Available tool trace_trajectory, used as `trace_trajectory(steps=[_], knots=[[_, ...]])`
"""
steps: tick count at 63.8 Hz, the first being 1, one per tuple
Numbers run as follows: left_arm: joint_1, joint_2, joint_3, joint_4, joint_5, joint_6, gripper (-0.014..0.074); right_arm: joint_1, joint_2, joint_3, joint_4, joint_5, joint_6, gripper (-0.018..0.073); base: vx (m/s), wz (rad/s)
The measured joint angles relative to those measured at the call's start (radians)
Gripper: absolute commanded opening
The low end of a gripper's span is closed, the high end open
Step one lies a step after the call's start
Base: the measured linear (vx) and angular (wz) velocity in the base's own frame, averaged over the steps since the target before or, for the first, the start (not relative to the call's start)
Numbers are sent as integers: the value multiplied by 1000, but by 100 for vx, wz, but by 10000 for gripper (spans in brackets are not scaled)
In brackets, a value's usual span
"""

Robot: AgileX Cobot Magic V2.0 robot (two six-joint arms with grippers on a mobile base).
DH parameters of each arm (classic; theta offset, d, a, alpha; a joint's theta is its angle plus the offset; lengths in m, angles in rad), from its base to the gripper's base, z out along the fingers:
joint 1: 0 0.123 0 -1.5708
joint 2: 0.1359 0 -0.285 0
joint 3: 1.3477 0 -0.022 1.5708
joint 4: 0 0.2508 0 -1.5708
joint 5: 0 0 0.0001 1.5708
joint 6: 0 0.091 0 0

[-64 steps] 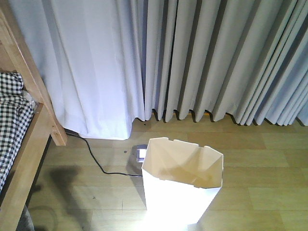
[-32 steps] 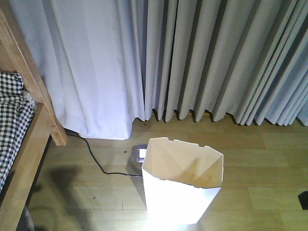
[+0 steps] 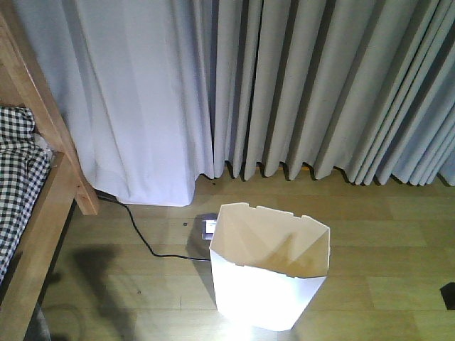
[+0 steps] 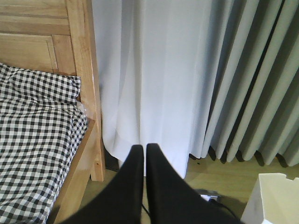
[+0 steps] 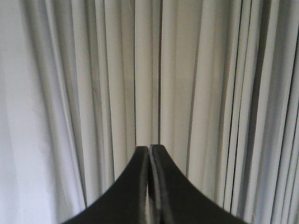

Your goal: Move trash bin to bedside with robot

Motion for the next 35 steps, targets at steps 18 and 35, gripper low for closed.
trace_trajectory(steps=[18, 35], knots=[[0, 0, 0, 0, 0, 0, -6, 0, 0, 0, 0, 0, 0, -10, 0, 0], [0, 0, 0, 0, 0, 0, -6, 0, 0, 0, 0, 0, 0, -10, 0, 0]])
